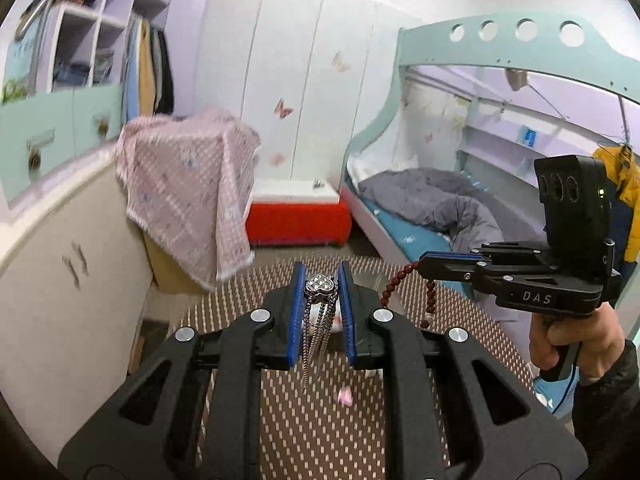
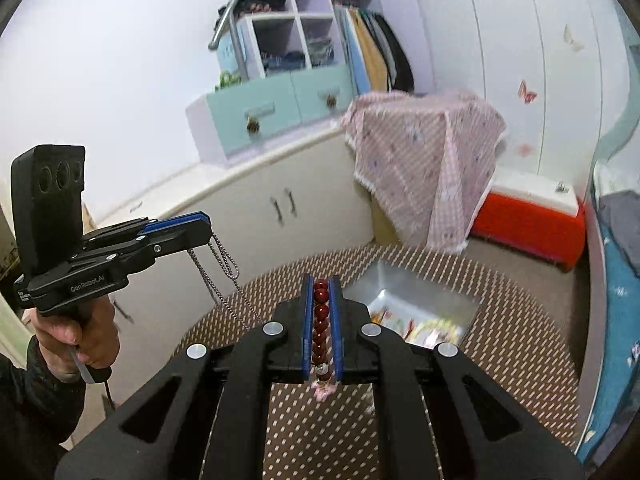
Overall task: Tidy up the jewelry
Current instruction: 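Carry the chain and bracelet over the grey box and open both tools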
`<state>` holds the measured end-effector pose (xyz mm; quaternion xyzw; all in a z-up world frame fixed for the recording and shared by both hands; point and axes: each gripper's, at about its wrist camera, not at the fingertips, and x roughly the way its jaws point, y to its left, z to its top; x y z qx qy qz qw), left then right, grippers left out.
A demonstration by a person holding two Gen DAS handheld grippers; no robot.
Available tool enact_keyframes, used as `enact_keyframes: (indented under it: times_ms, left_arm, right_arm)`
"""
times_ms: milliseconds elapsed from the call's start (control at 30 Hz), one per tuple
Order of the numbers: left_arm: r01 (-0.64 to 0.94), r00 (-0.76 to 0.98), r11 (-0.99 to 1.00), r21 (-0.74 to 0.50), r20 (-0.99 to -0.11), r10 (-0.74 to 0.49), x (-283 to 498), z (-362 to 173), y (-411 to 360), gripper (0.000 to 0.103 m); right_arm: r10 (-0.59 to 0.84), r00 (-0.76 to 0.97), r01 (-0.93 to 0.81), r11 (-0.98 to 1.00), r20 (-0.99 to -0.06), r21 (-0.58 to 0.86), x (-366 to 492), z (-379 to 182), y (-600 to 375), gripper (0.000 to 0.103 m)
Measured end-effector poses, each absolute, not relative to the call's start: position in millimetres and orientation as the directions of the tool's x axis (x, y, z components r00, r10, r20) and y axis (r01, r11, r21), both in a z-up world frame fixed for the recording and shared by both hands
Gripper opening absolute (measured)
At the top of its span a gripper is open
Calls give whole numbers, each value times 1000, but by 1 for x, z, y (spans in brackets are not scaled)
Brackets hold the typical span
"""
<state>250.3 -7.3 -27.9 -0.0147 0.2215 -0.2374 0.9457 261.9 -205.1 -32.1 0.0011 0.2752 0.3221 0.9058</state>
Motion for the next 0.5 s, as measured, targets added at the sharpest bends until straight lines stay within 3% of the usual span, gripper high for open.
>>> enact_keyframes:
  times_ms: [200, 500]
  left_arm:
    - [477, 784, 867, -144, -376, -494, 282, 1, -23, 17]
    - [460, 735, 871, -171, -477, -482, 343, -20, -54, 18]
  right_arm:
    - [574, 679, -555, 809, -458, 192, 285, -10, -217, 6]
    - [518, 670, -481, 848, -532, 221, 335, -37, -215, 6]
